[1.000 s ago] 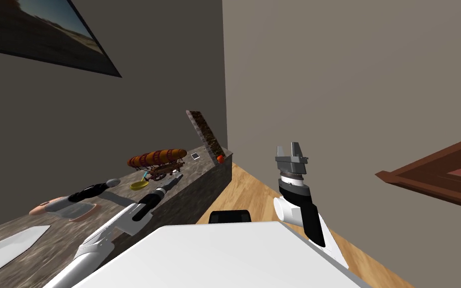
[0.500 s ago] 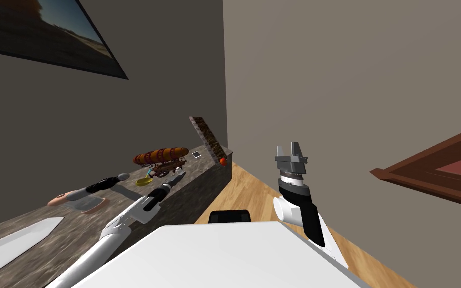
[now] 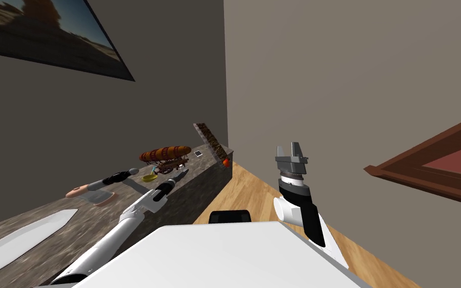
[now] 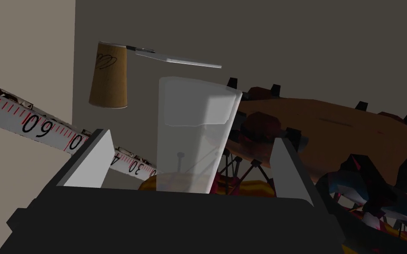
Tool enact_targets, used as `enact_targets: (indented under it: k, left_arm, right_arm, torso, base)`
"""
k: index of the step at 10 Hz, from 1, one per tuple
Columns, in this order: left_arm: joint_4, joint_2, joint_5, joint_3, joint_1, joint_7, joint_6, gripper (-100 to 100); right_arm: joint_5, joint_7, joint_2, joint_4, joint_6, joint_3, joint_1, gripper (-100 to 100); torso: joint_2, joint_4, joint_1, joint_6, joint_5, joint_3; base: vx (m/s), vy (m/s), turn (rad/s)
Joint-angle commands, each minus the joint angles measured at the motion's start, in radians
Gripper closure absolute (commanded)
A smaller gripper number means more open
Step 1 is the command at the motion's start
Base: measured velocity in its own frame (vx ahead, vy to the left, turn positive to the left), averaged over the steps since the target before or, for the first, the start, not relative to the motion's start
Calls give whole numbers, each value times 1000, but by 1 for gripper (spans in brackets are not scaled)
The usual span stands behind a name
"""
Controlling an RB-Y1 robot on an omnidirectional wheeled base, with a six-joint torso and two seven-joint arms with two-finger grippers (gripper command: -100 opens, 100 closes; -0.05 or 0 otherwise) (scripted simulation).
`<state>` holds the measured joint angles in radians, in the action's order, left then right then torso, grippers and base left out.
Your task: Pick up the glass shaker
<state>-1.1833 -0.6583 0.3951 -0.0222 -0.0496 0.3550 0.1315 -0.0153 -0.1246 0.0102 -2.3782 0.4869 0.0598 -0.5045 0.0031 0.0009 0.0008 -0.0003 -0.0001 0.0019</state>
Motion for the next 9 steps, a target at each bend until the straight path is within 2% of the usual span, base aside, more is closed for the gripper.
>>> enact_targets:
  k: [1,2,4,5,7,8,9]
  left_arm:
    - [32,0,-1,-1,20,0,2,-100]
    - [71,14,-12,-24,64,21,14,-100]
    - [135,14,-12,-24,116,21,14,-100]
    - [172,27,-23,-48,152,43,26,-100]
    - [232,27,-23,-48,211,43,26,-100]
    - [275,41,-34,-71,248,65,39,-100]
    - [317,41,-34,-71,282,65,39,-100]
  right_arm:
    - [0,0,0,0,0,0,0,0]
    - [0,0,0,0,0,0,0,0]
    - [0,0,0,0,0,0,0,0]
    - [0,0,0,0,0,0,0,0]
    - [0,0,0,0,0,0,0,0]
    - [0,0,0,0,0,0,0,0]
    - [0,0,0,0,0,0,0,0]
  torso:
    - [0,0,0,0,0,0]
    - [-2,-1,-1,0,0,-1]
    - [1,0,0,0,0,0]
    - [0,0,-1,0,0,0]
    - [2,0,0,0,0,1]
    - [0,0,-1,0,0,0]
    - [1,0,-1,0,0,0]
  base:
    - [0,0,0]
    - [-51,13,18]
    - [-62,9,-1]
    - [-80,12,16]
    - [-60,10,1]
    - [-73,5,11]
    - [-80,15,5]
